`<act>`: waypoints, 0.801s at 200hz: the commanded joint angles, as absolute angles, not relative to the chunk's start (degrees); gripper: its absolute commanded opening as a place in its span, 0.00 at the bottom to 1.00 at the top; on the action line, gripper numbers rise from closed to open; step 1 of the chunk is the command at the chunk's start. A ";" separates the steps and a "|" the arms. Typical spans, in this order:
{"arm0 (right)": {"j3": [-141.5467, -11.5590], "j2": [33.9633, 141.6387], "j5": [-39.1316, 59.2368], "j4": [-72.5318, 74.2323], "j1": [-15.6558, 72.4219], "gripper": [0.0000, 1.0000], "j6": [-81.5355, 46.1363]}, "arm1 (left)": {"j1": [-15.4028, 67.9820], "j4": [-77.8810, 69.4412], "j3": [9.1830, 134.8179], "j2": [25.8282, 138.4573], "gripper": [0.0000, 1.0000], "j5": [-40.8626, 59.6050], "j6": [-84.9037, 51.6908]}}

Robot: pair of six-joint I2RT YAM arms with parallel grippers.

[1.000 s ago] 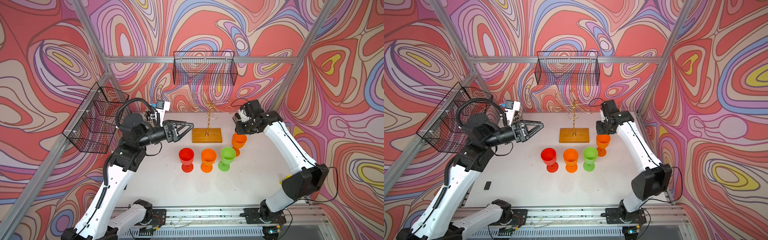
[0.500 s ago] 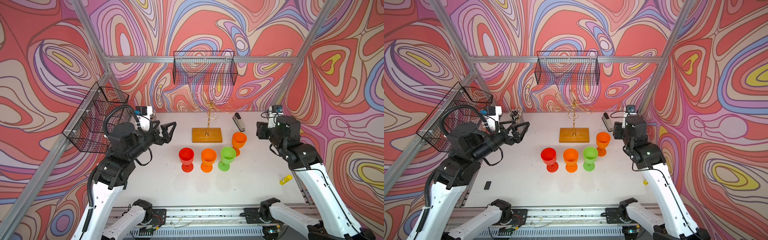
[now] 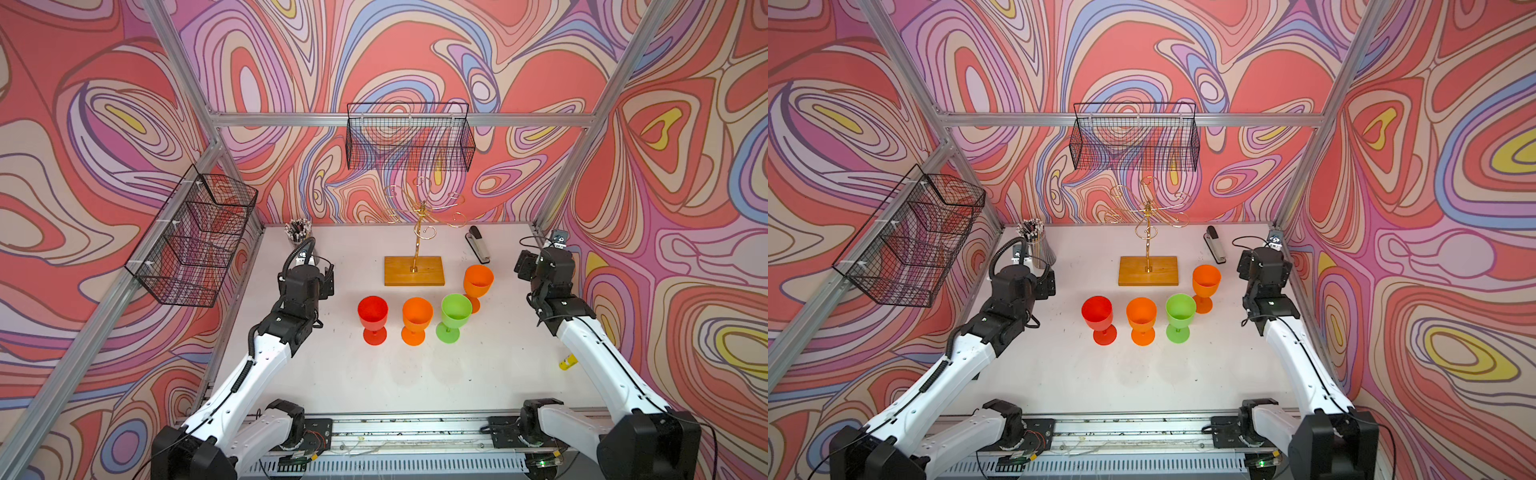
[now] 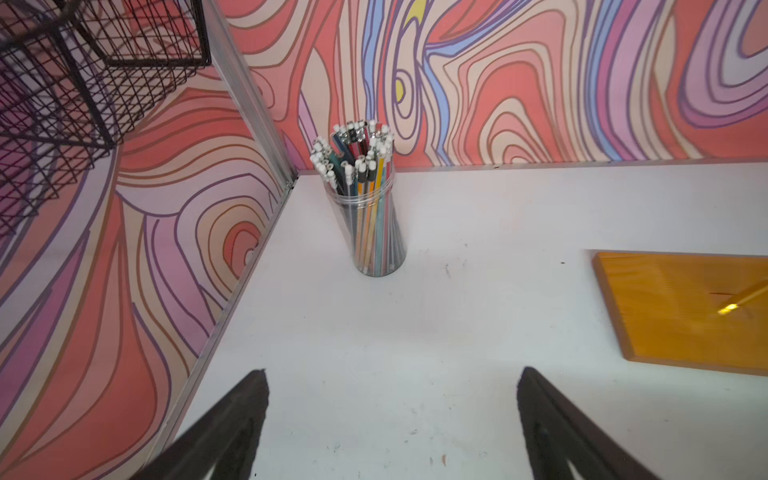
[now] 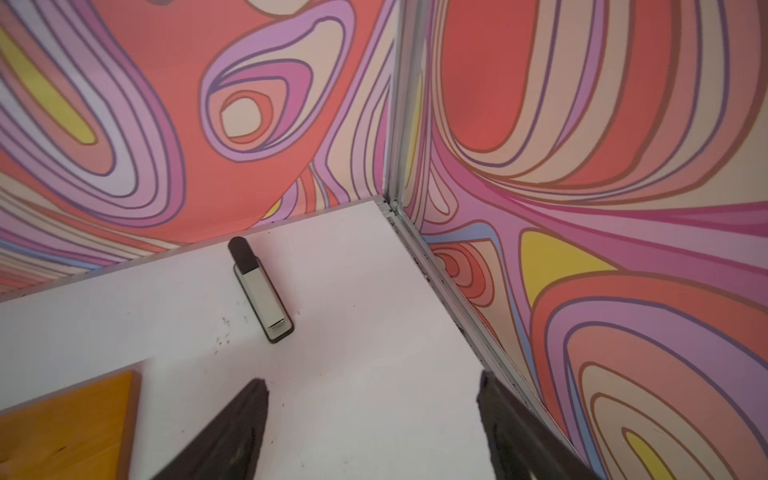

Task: Take the wine glass off the wine glass rack

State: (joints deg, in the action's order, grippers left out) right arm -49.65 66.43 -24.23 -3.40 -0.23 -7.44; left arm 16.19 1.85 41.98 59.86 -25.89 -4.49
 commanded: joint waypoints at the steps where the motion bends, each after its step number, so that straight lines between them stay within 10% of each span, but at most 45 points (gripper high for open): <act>1: -47.24 70.12 -23.88 6.22 -0.82 0.86 -10.07 | 13.24 -13.32 37.77 61.36 0.95 -25.15 -2.61; 160: -31.53 87.11 -14.65 36.43 -1.27 0.89 -6.85 | 2.20 -44.93 24.01 86.21 1.00 -13.40 -2.87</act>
State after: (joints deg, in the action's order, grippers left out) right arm -34.46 86.06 -18.65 30.13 -1.06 -7.27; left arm 2.55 -40.29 23.03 85.62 -15.57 -3.62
